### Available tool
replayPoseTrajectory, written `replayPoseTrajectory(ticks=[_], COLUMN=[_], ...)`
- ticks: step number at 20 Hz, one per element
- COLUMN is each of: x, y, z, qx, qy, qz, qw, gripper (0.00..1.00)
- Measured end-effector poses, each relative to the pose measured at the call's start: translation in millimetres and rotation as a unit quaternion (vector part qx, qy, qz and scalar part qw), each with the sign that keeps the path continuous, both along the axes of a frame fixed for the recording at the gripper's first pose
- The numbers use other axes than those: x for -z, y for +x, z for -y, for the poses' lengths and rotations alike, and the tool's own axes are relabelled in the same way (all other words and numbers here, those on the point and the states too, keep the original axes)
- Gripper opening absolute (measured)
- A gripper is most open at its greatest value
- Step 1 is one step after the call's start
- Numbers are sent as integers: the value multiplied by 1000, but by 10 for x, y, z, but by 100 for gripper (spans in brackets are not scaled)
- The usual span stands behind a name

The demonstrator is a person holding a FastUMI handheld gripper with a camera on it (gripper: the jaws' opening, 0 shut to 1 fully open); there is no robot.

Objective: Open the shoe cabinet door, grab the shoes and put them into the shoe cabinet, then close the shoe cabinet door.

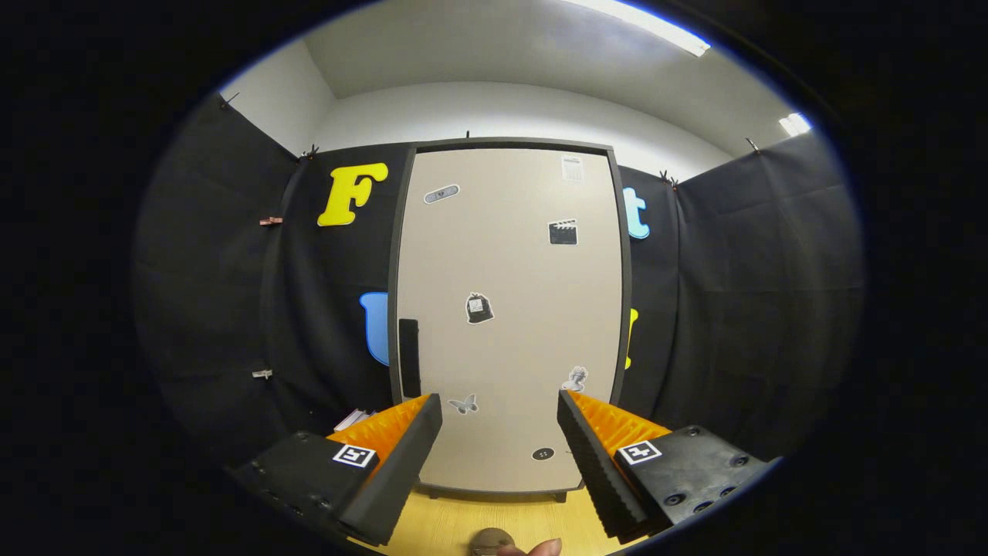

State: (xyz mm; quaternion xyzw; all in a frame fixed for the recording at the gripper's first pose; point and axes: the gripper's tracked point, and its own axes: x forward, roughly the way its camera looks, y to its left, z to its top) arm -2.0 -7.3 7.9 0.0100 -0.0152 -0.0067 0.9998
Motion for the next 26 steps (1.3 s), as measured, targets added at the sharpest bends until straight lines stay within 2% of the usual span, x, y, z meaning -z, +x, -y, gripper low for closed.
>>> replayPoseTrajectory(ticks=[17, 26], x=[30, 131], y=[51, 276], z=[-62, -494], qx=[3, -23], qy=[-3, 5], qz=[-2, -7], qw=[1000, 1000], gripper=[98, 98])
